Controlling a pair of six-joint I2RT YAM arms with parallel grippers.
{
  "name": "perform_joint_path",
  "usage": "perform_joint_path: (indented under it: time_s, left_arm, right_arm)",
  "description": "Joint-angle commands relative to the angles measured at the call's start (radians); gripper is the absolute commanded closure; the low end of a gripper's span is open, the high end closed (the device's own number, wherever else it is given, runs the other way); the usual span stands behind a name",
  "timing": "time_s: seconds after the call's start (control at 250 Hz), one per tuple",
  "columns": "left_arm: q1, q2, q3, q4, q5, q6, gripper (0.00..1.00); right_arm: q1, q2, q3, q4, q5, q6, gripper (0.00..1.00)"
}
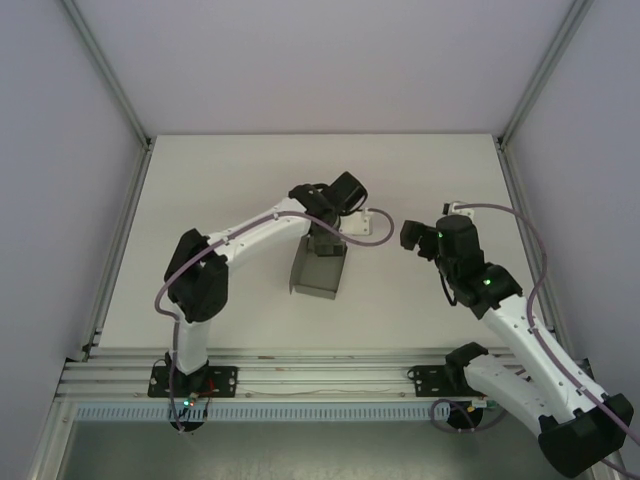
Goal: Assemble paper box
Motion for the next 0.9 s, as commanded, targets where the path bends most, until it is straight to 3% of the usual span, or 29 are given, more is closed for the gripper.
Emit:
perform_joint_path:
  time_s: [0.0, 0.176, 0.356, 0.484, 0.592, 0.843, 0.895]
  left_arm:
    - [0.032, 0.096, 0.090, -0.071, 0.059, -0.004, 0.04]
    - [0.058, 0.233, 0.216, -0.172, 0.095, 0.025, 0.26]
    - [0.082, 0.271, 0.207, -0.165, 0.121, 0.047, 0.44]
    - [0.089, 0.295, 0.213, -0.178, 0.156, 0.050, 0.46]
    - [0.093, 0.319, 0.205, -0.165, 0.155, 0.046, 0.54]
    - [0.099, 0.365, 0.195, -0.127, 0.124, 0.030, 0.89]
    - [0.099, 0.368, 0.191, -0.118, 0.116, 0.021, 1.00]
  right_arm:
    - [-0.006, -0.014, -0.031, 0.013, -0.017, 0.008, 0.00]
    - [-0.005, 0.001, -0.052, 0.023, -0.048, 0.025, 0.00]
    - [-0.007, 0.035, -0.043, 0.023, -0.046, 0.016, 0.00]
    - [-0.007, 0.063, -0.035, 0.025, -0.041, 0.009, 0.00]
    - [-0.007, 0.087, -0.035, 0.032, -0.042, 0.009, 0.00]
    - [-0.006, 0.109, -0.029, 0.035, -0.042, 0.002, 0.00]
    - [-0.006, 0.107, -0.028, 0.031, -0.040, 0.003, 0.00]
